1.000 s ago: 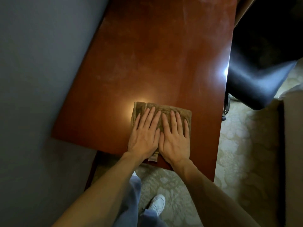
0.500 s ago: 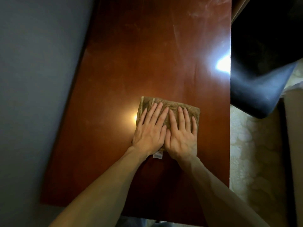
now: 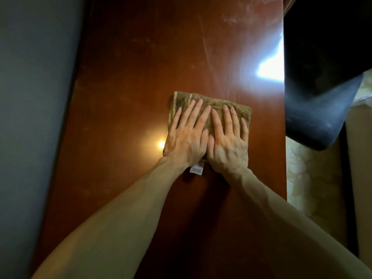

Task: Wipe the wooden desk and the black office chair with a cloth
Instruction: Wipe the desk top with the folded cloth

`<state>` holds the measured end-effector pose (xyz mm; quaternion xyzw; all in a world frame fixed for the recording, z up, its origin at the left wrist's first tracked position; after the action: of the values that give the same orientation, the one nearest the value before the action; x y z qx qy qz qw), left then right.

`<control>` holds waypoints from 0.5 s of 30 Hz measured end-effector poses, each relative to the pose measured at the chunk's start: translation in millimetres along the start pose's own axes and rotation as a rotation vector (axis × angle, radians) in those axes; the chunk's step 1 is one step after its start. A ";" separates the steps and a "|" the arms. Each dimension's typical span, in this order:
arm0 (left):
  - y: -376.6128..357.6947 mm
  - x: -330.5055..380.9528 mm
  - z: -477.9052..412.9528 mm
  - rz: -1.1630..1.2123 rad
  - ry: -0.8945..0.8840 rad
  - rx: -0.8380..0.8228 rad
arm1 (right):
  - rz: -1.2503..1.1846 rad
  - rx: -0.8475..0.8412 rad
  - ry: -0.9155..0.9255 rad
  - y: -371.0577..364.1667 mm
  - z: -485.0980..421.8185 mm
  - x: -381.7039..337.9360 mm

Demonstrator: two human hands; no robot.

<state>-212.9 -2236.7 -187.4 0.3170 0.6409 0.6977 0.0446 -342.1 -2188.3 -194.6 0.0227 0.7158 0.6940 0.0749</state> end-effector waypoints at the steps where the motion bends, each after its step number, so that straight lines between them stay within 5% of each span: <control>1: 0.6 -0.7 -6.9 0.000 -0.007 -0.003 | 0.005 0.005 -0.006 0.4 -6.0 1.0; 15: -0.7 -11.8 -69.8 0.010 -0.004 0.010 | 0.002 -0.004 -0.019 -3.5 -68.9 14.3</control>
<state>-238.7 -2302.6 -191.1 0.3221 0.6427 0.6939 0.0408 -365.6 -2254.7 -197.3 0.0298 0.7136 0.6952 0.0811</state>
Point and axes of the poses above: each hand's wrist, its own z-axis away from the middle knuckle, its own y-axis out of the back of the hand, x = y × z, the point moved 3 cm from there along -z, towards the middle knuckle, and after that the axes turned 4 degrees about z, right-handed, at the moved point
